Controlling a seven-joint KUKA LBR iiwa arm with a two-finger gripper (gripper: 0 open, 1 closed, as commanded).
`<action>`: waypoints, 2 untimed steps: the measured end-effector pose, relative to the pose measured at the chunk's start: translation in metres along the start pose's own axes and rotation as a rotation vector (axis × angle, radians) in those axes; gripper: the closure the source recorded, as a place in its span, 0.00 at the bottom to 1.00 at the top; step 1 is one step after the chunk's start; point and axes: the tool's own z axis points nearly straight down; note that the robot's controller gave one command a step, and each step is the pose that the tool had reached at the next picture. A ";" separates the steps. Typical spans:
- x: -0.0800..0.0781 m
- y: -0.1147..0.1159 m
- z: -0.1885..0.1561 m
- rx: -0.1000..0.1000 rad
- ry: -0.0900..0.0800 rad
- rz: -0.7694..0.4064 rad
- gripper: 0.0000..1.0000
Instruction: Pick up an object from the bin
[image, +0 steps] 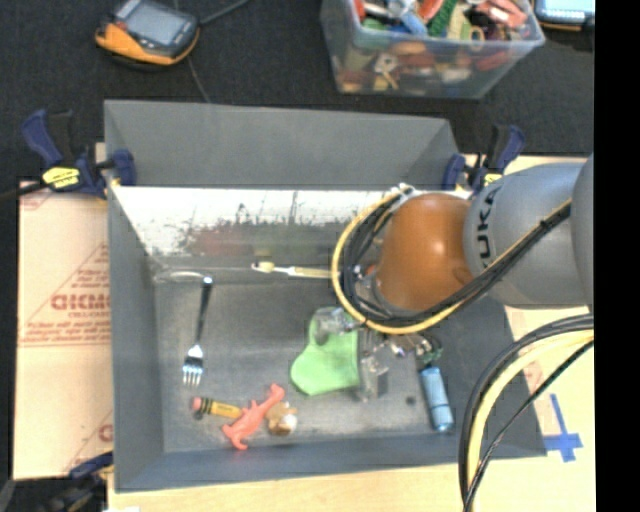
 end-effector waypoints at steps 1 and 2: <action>-0.027 0.007 0.004 0.007 -0.011 -0.184 0.00; -0.003 -0.001 -0.001 0.004 -0.005 -0.019 1.00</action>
Offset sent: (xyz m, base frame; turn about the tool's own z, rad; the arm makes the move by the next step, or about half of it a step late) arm 0.0023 0.0014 0.0005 -0.0189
